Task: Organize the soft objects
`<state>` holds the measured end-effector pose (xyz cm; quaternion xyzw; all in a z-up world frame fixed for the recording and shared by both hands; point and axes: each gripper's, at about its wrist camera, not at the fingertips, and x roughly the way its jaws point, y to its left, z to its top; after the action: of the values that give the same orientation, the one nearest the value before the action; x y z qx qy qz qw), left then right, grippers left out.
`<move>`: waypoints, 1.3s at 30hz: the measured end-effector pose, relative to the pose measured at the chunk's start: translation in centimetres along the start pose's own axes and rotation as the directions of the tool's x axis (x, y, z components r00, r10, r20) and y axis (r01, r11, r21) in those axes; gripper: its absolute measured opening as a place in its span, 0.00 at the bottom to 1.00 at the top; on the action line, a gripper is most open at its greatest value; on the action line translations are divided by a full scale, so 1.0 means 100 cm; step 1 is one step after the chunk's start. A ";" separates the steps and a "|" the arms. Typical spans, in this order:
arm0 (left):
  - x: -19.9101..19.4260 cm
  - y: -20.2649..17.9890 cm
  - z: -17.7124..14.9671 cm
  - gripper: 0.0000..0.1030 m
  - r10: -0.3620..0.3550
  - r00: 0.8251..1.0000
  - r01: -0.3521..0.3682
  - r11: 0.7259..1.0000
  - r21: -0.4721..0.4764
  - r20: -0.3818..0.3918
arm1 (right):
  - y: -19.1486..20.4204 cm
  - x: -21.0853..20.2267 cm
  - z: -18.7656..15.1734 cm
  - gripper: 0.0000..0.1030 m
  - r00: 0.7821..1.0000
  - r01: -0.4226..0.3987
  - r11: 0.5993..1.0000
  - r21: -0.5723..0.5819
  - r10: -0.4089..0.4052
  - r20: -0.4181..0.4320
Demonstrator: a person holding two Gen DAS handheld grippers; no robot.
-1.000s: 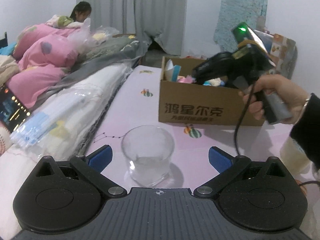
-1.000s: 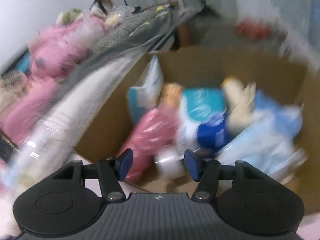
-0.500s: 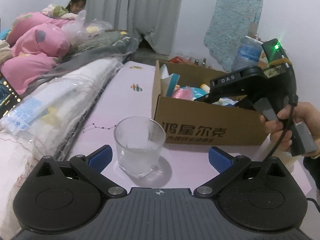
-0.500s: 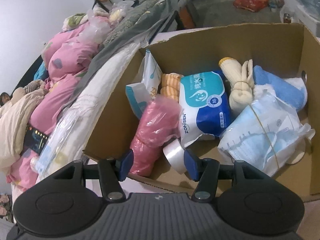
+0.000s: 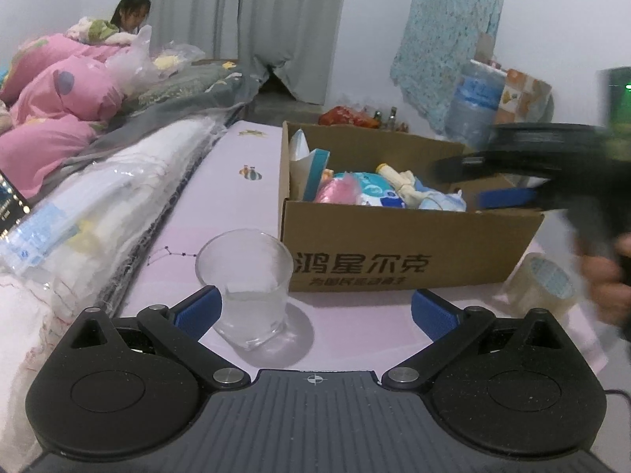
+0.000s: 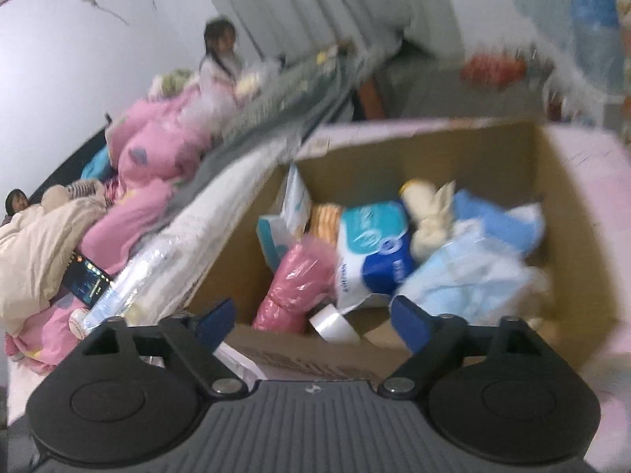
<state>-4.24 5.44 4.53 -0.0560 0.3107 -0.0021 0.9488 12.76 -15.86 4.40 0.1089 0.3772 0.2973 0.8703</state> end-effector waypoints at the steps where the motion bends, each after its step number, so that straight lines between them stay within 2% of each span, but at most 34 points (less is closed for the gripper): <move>1: 0.001 -0.003 0.001 1.00 0.015 1.000 -0.015 1.000 0.009 -0.007 | 0.000 -0.015 -0.005 0.71 1.000 0.008 1.000 -0.013 -0.008 0.027; 5: 0.004 -0.012 0.003 1.00 0.066 0.997 -0.065 0.997 0.033 -0.034 | 0.004 -0.080 -0.035 0.71 0.991 0.070 0.995 -0.066 -0.061 0.122; 7: 0.005 -0.018 0.005 1.00 0.088 0.995 -0.086 0.996 0.035 -0.047 | 0.008 -0.106 -0.052 0.71 0.979 0.142 0.984 -0.108 -0.123 0.164; 10: 0.003 -0.027 0.006 1.00 0.092 0.995 -0.092 0.995 0.033 -0.027 | 0.015 -0.130 -0.077 0.71 0.938 0.297 0.944 -0.143 -0.260 0.230; 12: 0.002 -0.032 0.006 1.00 0.097 0.995 -0.097 0.995 0.018 -0.010 | 0.018 -0.133 -0.089 0.71 0.907 0.379 0.916 -0.129 -0.339 0.251; 15: 0.005 -0.039 0.006 1.00 0.075 0.997 -0.075 0.997 0.030 -0.010 | 0.015 -0.128 -0.100 0.71 0.876 0.441 0.895 -0.064 -0.415 0.246; 18: 0.010 -0.043 0.005 1.00 0.088 0.996 -0.087 0.995 0.044 -0.024 | 0.012 -0.118 -0.108 0.71 0.864 0.470 0.882 -0.033 -0.452 0.224; 24: 0.015 -0.043 0.002 1.00 0.097 0.994 -0.097 0.995 -0.004 -0.045 | 0.010 -0.104 -0.115 0.71 0.842 0.527 0.848 -0.062 -0.510 0.177; 26: 0.014 -0.044 0.002 1.00 0.112 0.993 -0.113 0.994 -0.004 -0.048 | 0.008 -0.099 -0.114 0.71 0.844 0.524 0.850 -0.054 -0.509 0.170; 31: 0.017 -0.048 0.004 1.00 0.175 0.982 -0.174 0.984 0.023 -0.077 | 0.001 -0.097 -0.114 0.71 0.894 0.424 0.906 0.006 -0.420 0.157; 35: 0.021 -0.048 0.005 1.00 0.192 0.975 -0.192 0.981 0.011 -0.109 | 0.003 -0.089 -0.111 0.71 0.903 0.412 0.911 -0.003 -0.408 0.138; 39: 0.019 -0.053 0.007 1.00 0.193 0.975 -0.192 0.981 0.012 -0.107 | 0.009 -0.078 -0.109 0.71 0.916 0.390 0.920 -0.024 -0.386 0.108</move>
<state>-2.07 0.18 4.54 -0.0247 0.3656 0.0865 0.9264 0.28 -20.24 1.82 0.0272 0.3400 0.1214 0.9321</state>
